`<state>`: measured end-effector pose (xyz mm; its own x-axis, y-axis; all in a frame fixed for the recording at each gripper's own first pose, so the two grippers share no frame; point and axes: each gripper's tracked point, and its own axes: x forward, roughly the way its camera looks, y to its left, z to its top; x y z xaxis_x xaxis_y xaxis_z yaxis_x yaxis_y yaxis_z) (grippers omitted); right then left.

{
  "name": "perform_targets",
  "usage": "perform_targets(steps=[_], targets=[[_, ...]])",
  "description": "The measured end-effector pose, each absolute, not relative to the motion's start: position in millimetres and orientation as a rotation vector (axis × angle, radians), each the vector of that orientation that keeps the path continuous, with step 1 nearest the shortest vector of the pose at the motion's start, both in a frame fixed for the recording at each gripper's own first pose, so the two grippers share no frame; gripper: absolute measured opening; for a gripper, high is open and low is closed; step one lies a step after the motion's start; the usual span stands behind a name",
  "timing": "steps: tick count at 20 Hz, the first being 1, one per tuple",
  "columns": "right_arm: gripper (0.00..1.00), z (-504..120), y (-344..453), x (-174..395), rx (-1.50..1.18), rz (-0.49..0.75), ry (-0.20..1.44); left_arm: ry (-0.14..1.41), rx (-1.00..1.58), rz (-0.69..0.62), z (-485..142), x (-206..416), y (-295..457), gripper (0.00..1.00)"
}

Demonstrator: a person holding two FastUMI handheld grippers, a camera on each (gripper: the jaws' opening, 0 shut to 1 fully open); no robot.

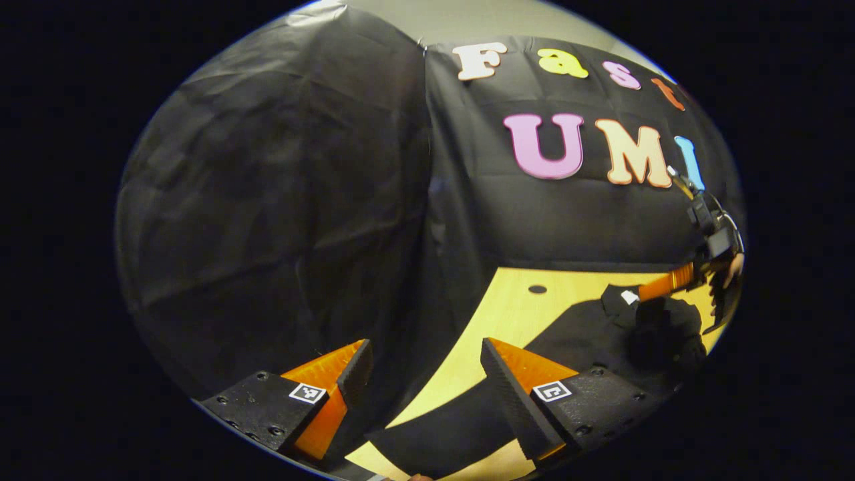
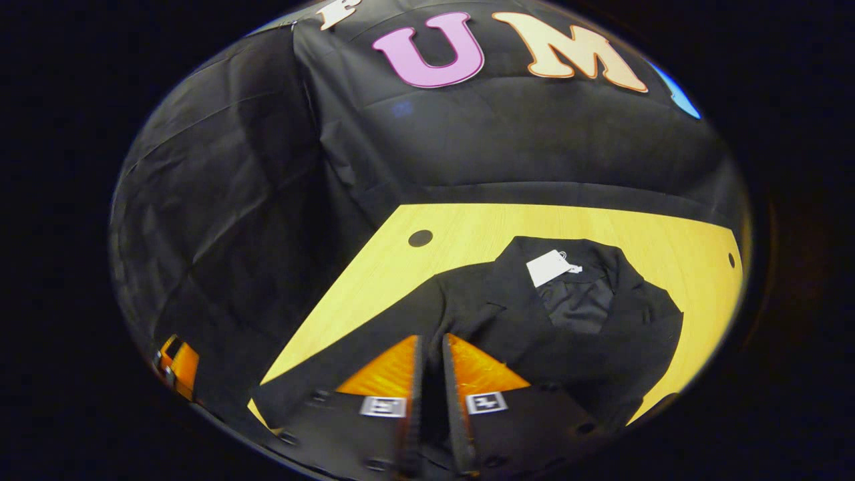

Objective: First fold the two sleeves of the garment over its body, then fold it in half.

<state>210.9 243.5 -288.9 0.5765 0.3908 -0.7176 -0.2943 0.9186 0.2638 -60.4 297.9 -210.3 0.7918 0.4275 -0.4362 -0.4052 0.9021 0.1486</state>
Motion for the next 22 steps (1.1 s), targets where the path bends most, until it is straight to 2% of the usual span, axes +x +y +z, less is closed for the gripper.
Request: perform_targets(steps=[3,8,12,20,22], targets=[[0.97,-264,231,227,0.114,0.348,0.759,0.592,0.004,0.439,-247,-71,301,0.97],[0.98,-260,199,228,0.071,0.309,0.749,0.720,-0.046,0.418,-298,-86,295,0.98],[0.98,-255,186,221,0.027,0.307,0.741,0.807,-0.143,0.463,-333,-104,290,0.98],[0.97,-251,155,213,0.009,0.278,0.742,0.932,-0.156,0.537,-376,-134,293,0.98],[0.98,-248,152,212,0.009,0.272,0.739,0.899,-0.149,0.541,-374,-133,294,0.99]])
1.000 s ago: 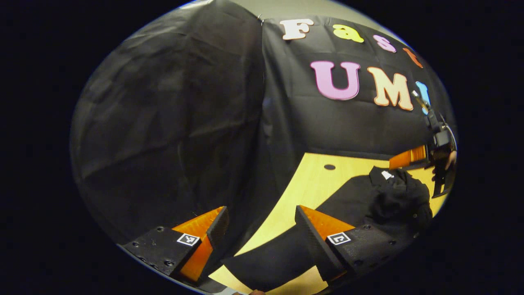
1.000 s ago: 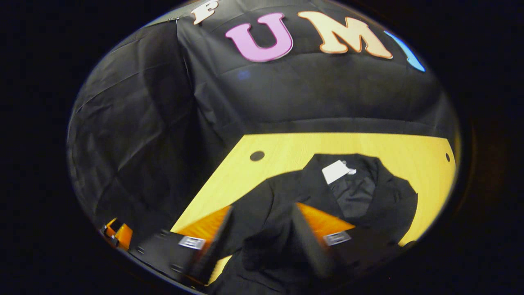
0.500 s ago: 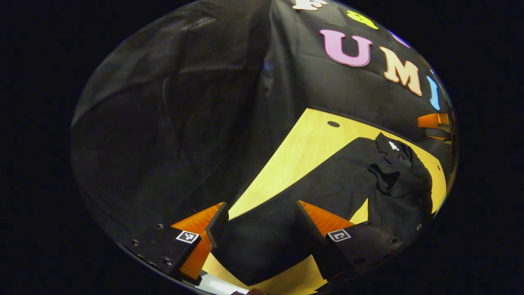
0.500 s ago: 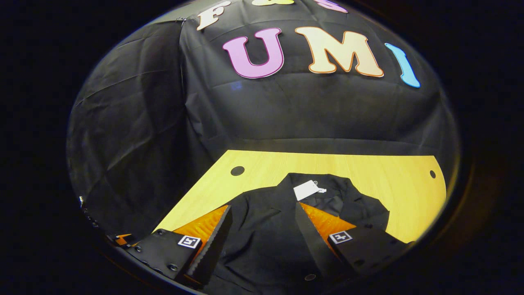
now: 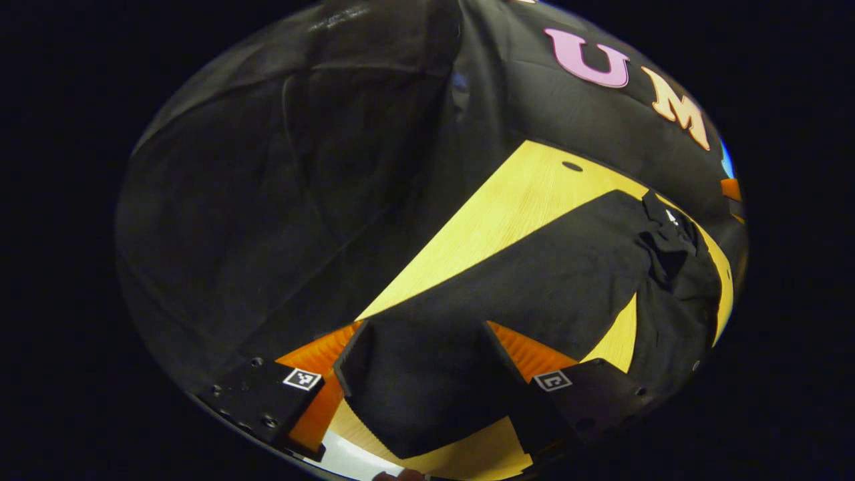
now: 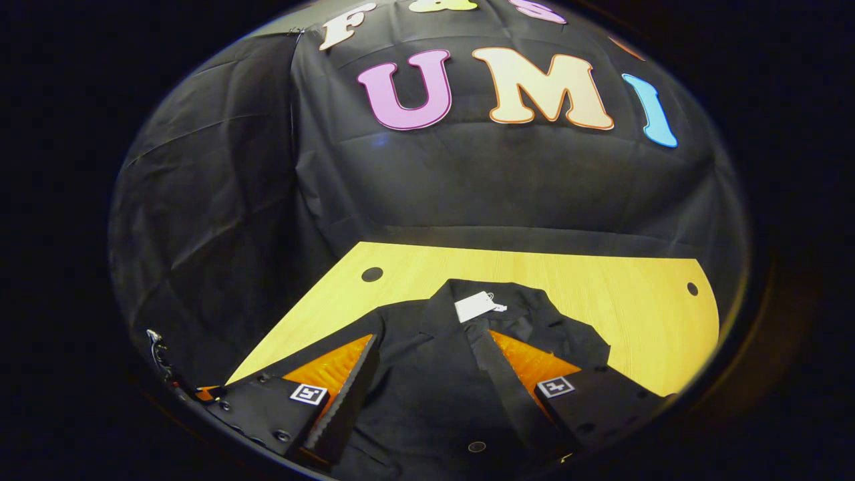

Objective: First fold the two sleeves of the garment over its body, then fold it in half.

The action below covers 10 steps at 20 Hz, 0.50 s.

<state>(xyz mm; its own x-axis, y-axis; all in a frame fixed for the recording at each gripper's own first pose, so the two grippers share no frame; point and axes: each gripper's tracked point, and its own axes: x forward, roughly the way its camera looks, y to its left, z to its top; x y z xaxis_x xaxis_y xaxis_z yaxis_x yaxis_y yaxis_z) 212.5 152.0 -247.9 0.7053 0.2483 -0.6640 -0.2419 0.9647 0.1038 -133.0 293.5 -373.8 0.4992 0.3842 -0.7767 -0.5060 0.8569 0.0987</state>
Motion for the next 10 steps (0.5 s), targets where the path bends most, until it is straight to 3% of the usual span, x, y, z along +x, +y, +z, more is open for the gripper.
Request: perform_targets(steps=[3,5,6,7,10], targets=[[0.97,-248,149,208,0.010,0.276,0.742,0.894,-0.162,0.550,-372,-133,289,0.98],[0.98,-248,149,207,0.006,0.281,0.741,0.885,-0.162,0.542,-375,-128,284,0.91],[0.98,-248,149,206,0.004,0.283,0.742,0.878,-0.158,0.540,-376,-126,278,0.79],[0.98,-247,149,205,0.003,0.284,0.738,0.876,-0.158,0.522,-378,-122,272,0.75],[0.98,-241,148,200,0.004,0.300,0.718,0.862,-0.134,0.444,-382,-110,251,0.34]])
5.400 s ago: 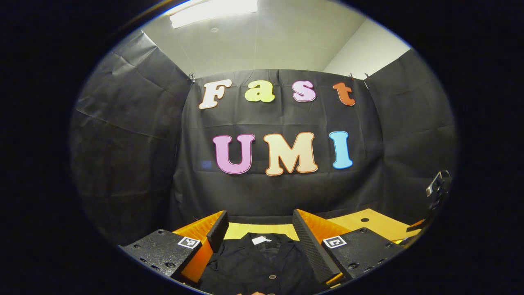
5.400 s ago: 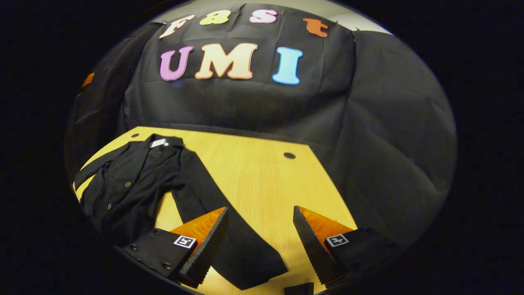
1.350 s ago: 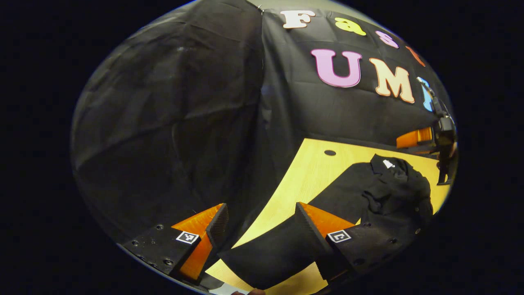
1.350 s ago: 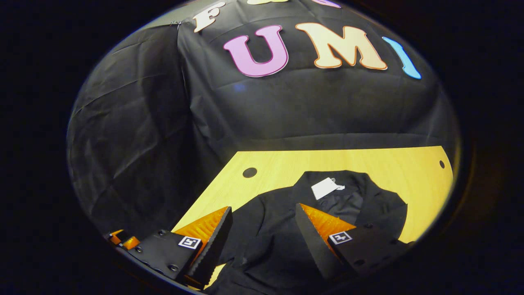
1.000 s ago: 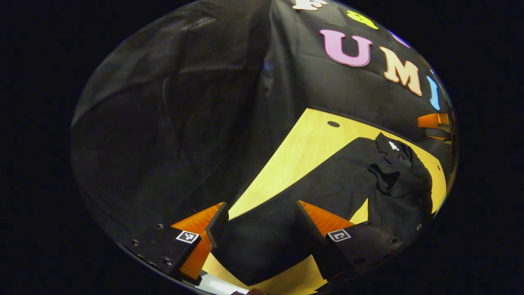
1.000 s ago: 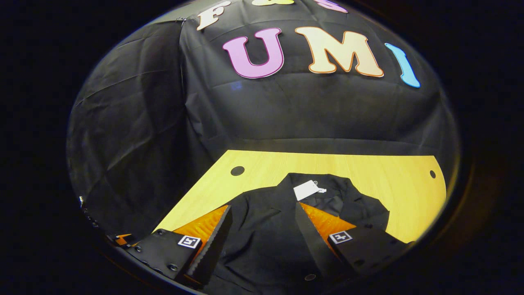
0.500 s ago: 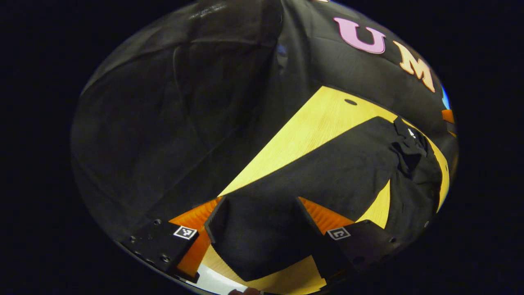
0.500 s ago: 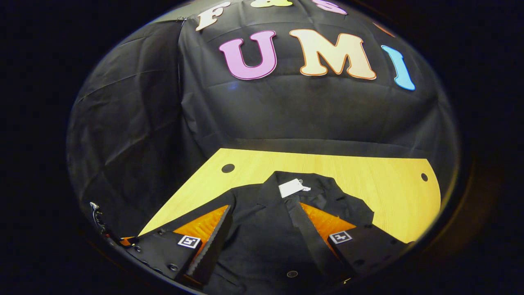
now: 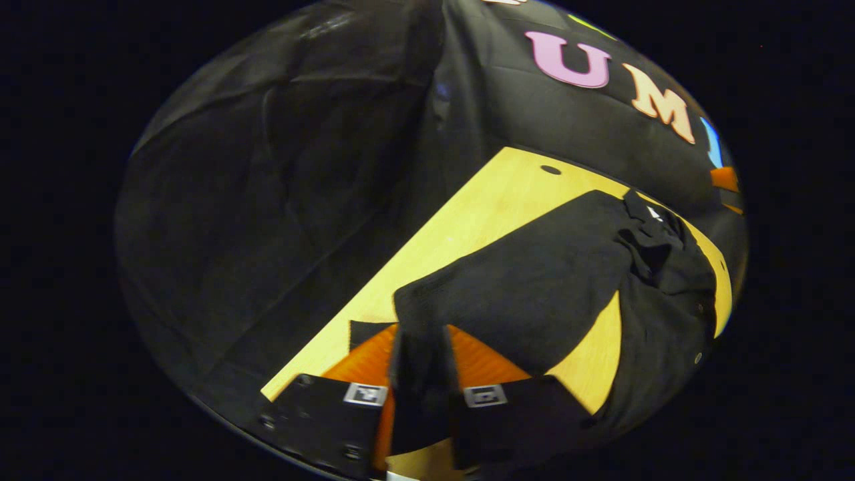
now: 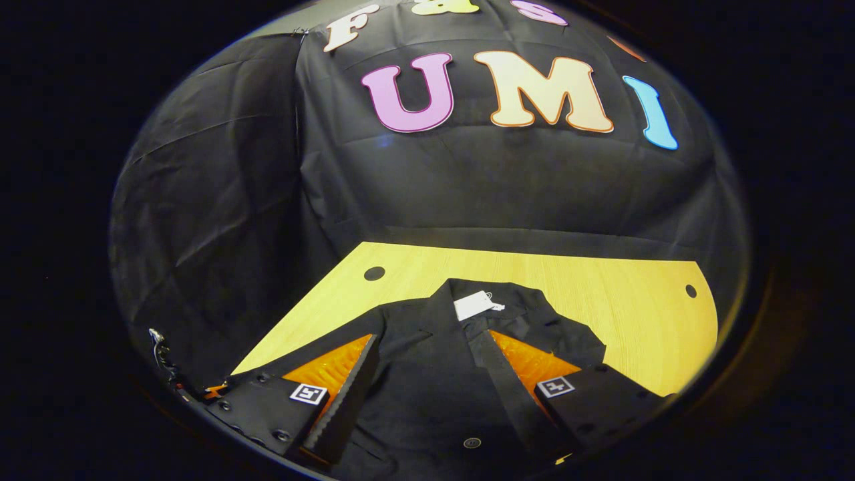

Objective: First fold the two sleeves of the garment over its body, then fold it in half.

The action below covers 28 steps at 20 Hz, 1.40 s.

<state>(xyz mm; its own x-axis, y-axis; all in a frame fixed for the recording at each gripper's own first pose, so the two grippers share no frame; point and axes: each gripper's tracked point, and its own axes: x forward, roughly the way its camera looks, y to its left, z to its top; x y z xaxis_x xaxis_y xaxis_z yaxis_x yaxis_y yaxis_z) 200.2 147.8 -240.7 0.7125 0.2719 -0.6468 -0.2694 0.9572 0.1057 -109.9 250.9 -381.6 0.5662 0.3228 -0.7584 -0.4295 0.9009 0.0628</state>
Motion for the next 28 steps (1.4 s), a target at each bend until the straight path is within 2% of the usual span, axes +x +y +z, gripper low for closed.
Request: perform_targets(steps=[2,6,12,18,19,20,21,28], targets=[[0.98,-233,145,195,0.004,0.311,0.692,0.867,-0.103,0.453,-382,-112,253,0.00],[0.98,-218,127,190,-0.001,0.305,0.626,0.853,-0.181,0.469,-373,-106,248,0.00],[0.98,-199,93,177,0.033,0.276,0.568,0.709,-0.176,0.436,-314,-64,243,0.00],[0.98,-195,51,154,0.041,0.250,0.558,0.615,-0.146,0.336,-271,-11,206,0.00],[0.93,-197,42,149,0.035,0.243,0.559,0.600,-0.142,0.317,-264,-1,198,0.00],[0.93,-196,34,145,0.032,0.237,0.558,0.590,-0.138,0.302,-259,8,189,0.00],[0.98,-195,26,141,0.033,0.231,0.554,0.582,-0.134,0.282,-255,18,179,0.00],[0.98,-191,-29,112,0.075,0.176,0.547,0.548,-0.113,0.112,-236,79,92,0.00]])
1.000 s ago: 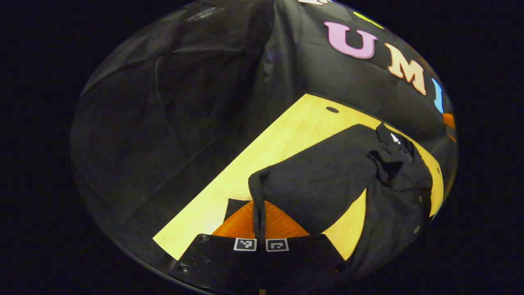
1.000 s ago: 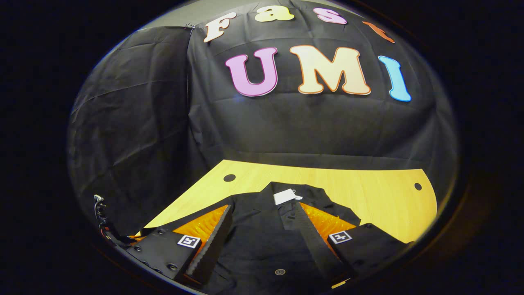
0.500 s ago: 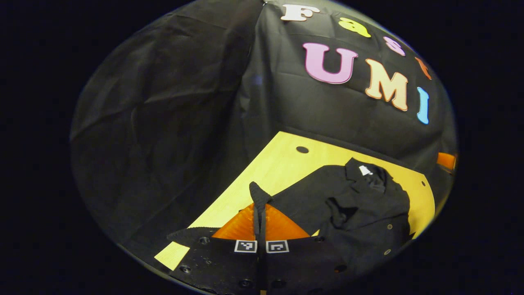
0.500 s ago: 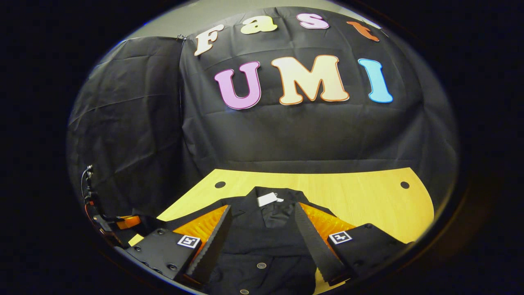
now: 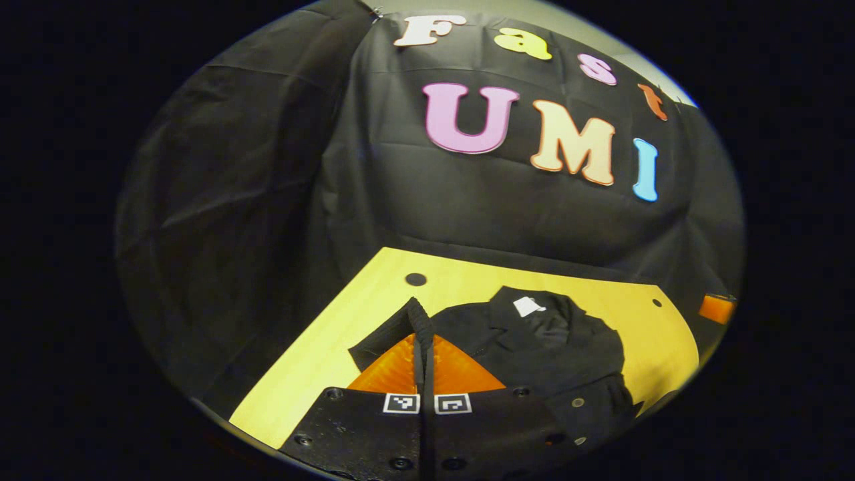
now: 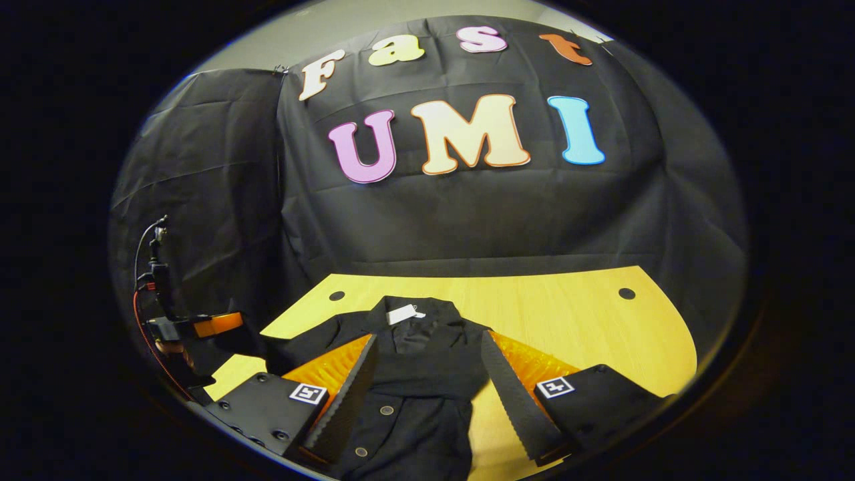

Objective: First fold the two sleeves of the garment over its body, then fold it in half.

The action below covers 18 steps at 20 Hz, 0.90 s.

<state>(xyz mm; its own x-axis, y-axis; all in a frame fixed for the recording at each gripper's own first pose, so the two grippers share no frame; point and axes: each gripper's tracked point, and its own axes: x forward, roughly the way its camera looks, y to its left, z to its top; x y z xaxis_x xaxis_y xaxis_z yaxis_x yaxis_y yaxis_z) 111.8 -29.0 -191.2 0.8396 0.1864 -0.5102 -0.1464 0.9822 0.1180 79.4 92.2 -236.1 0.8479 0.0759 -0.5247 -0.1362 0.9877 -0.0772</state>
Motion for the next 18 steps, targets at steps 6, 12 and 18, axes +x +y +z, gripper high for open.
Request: perform_targets(steps=[6,12,18], targets=[[0.98,-197,-83,85,0.105,0.097,0.552,0.564,-0.095,-0.047,-238,113,1,0.00],[0.98,-209,-131,57,0.146,0.008,0.575,0.598,-0.039,-0.181,-250,136,-82,0.00],[0.98,-219,-162,37,0.155,-0.044,0.600,0.653,0.007,-0.261,-273,149,-149,0.00]])
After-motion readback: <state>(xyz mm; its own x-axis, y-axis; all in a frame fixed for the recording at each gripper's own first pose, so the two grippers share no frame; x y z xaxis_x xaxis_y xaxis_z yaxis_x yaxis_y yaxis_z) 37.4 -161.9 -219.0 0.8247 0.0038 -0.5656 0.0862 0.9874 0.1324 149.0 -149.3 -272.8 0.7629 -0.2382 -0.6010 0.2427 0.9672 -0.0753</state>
